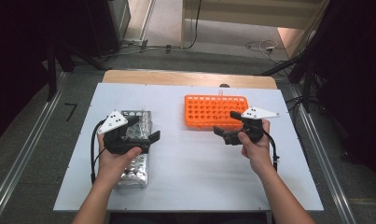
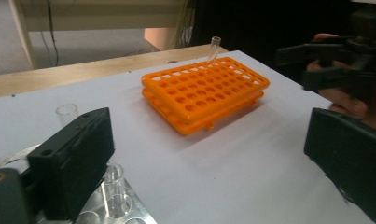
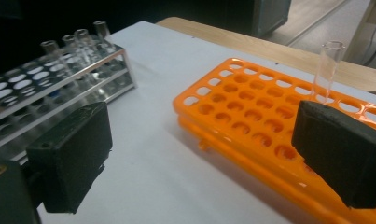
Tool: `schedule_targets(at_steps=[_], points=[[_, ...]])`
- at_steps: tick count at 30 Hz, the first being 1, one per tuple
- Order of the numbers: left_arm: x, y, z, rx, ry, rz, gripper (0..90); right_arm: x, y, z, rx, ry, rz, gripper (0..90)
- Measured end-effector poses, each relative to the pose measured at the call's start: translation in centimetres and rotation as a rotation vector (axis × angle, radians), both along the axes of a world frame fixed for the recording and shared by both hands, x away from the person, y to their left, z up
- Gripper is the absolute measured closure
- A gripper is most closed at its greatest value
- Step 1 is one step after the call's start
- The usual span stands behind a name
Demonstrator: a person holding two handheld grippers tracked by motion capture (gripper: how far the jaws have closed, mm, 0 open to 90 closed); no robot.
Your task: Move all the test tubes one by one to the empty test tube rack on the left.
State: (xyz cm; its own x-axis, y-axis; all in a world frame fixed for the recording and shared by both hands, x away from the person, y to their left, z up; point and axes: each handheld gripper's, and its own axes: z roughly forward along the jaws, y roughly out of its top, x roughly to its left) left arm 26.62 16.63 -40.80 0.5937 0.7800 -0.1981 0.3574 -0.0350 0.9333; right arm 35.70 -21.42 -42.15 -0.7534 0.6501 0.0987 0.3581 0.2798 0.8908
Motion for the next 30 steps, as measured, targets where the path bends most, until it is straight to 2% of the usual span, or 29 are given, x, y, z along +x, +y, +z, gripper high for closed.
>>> schedule_targets(at_steps=[4, 7, 11, 13, 16, 17, 22, 24, 30], points=[[-0.2, -0.1, 0.1, -0.022, -0.010, -0.027, 0.0, 2.2, 0.4, -0.5, -0.013, 0.026, -0.042, 4.6], [-0.3, -0.1, 0.3, -0.027, -0.014, -0.033, 0.0, 3.7, 0.7, -1.1, -0.028, 0.040, -0.071, 11.4], [-0.4, -0.2, 0.3, -0.034, -0.014, -0.038, 0.0, 5.7, 1.2, -1.8, -0.049, 0.065, -0.108, 12.7], [-0.3, -0.3, 0.3, -0.034, -0.013, -0.047, 0.0, 6.6, 1.4, -2.0, -0.056, 0.075, -0.136, 16.3], [-0.3, -0.5, 0.2, -0.031, -0.009, -0.052, 0.0, 7.8, 1.4, -2.2, -0.042, 0.097, -0.177, 23.5], [-0.3, -0.5, 0.2, -0.029, -0.007, -0.055, 0.0, 8.2, 1.4, -2.4, -0.032, 0.101, -0.179, 26.4], [-0.2, -0.5, 0.2, -0.035, -0.006, -0.055, 0.0, 9.7, 1.6, -3.0, -0.050, 0.130, -0.207, 40.7], [-0.2, -0.4, 0.2, -0.036, -0.007, -0.052, 0.0, 10.1, 1.8, -3.1, -0.062, 0.137, -0.211, 43.7], [-0.2, -0.3, 0.2, -0.040, -0.003, -0.051, 0.0, 11.3, 2.0, -3.5, -0.096, 0.167, -0.279, 52.8]])
